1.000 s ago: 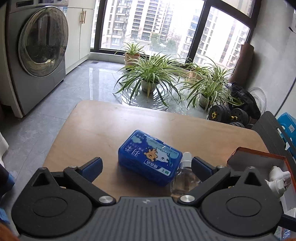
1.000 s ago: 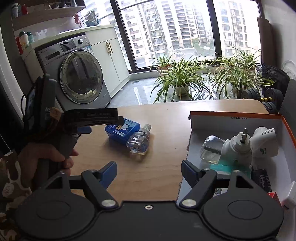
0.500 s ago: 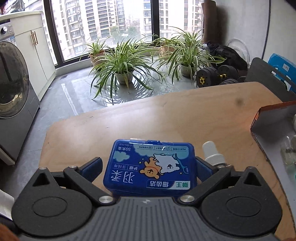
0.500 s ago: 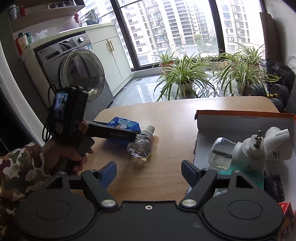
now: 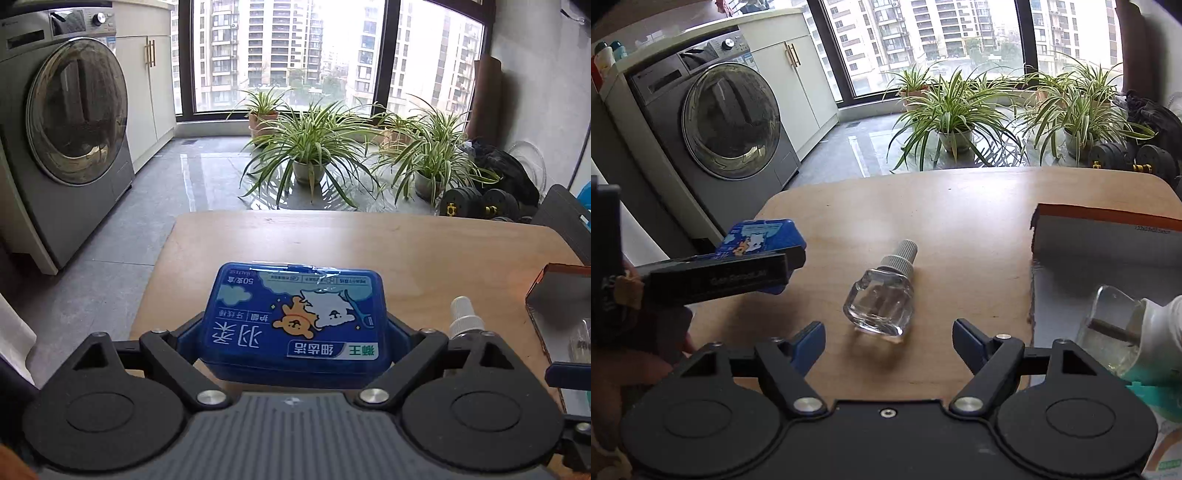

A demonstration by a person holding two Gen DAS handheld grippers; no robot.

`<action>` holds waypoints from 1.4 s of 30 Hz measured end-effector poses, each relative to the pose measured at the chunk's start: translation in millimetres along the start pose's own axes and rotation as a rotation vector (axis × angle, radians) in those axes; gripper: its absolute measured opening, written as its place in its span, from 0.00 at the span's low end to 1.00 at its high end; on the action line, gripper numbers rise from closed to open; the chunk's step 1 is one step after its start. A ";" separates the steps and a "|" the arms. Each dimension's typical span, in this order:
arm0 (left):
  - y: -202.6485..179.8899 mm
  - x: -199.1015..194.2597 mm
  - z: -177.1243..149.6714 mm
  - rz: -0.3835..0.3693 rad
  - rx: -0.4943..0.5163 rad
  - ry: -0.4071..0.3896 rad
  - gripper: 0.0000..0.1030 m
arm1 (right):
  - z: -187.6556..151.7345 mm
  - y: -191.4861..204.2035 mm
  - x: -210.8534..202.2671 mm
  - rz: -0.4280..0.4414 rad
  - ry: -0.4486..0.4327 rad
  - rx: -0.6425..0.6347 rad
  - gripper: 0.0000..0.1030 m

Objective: Organize rigid objects
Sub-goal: 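Grasp the clear glass bottle with the right tool while the left tool lifts the blue box, then carry the blue box and glass bottle over the cardboard box with both tools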

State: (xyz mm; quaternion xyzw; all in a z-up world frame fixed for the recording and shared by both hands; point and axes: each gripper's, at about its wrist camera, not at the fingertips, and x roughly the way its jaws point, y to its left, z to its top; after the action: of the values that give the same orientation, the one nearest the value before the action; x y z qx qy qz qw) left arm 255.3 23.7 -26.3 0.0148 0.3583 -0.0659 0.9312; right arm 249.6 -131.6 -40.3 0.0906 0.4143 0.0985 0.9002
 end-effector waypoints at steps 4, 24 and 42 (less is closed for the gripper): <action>8.9 -22.9 -3.9 0.028 -0.036 -0.016 0.92 | 9.2 10.1 30.1 -0.033 0.046 0.002 0.85; -35.3 -108.9 -28.1 -0.019 -0.106 -0.090 0.92 | -29.0 9.5 -108.8 -0.030 -0.125 -0.109 0.60; -156.0 -155.7 -56.7 -0.214 0.003 -0.115 0.92 | -86.8 -88.5 -259.1 -0.141 -0.314 -0.022 0.60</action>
State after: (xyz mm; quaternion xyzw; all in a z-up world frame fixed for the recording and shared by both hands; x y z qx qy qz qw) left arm 82.4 -109.1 38.8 -0.0260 0.3035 -0.1665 0.9378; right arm 27.2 -275.3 71.1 0.0658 0.2730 0.0243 0.9595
